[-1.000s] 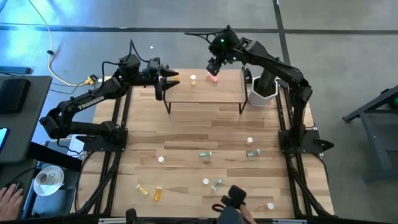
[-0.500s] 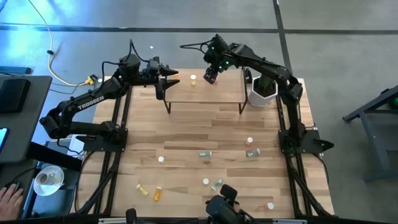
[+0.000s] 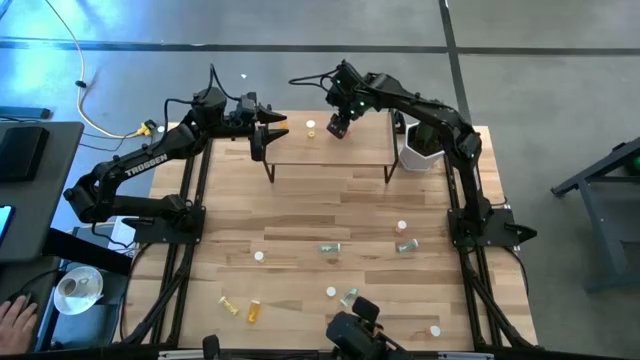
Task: Pick and place medicine bottles onto shelf by color
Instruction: Put the top left pink pill bottle on the shelf
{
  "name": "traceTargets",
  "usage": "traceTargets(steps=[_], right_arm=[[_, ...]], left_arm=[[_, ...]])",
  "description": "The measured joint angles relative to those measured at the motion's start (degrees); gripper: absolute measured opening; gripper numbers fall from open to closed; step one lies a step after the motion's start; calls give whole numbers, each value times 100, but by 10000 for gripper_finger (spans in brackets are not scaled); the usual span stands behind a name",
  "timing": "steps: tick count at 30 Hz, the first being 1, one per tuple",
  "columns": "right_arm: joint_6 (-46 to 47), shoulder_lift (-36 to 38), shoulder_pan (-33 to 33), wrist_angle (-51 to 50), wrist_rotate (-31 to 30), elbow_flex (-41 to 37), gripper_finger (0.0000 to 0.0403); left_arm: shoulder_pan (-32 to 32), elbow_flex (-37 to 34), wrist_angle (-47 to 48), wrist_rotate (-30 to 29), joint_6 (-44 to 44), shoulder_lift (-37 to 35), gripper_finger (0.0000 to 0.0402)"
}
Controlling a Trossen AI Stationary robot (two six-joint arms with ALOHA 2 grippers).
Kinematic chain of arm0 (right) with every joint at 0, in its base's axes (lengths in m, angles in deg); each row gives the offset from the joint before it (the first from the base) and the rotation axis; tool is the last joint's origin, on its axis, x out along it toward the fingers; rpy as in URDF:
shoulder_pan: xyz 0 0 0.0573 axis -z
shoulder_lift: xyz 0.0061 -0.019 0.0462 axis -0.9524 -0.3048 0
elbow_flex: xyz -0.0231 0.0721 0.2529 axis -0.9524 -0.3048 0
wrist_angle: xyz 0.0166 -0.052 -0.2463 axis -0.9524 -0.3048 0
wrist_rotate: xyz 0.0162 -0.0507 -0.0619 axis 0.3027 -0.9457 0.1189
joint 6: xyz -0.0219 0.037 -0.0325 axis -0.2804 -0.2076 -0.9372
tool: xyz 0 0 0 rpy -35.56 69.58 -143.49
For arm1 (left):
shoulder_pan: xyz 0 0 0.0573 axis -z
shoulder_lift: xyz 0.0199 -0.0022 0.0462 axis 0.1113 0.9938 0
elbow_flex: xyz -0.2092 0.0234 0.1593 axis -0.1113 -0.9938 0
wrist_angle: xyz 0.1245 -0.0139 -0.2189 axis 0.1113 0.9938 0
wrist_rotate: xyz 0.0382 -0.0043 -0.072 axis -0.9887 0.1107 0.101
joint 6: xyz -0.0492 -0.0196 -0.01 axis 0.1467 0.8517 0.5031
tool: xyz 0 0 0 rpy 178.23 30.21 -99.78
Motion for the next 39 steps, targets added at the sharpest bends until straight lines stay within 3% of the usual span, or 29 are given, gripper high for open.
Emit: traceTargets(steps=[10, 33, 39], right_arm=[[127, -43, -2, -68, 0, 1, 186], [-177, -94, 24, -118, -93, -1, 90], [-256, -79, 74, -129, -94, -1, 85]], left_arm=[[0, 0, 0, 0, -8, 0, 204], [2, 0, 2, 2, -16, 2, 204], [2, 0, 2, 2, -16, 2, 204]])
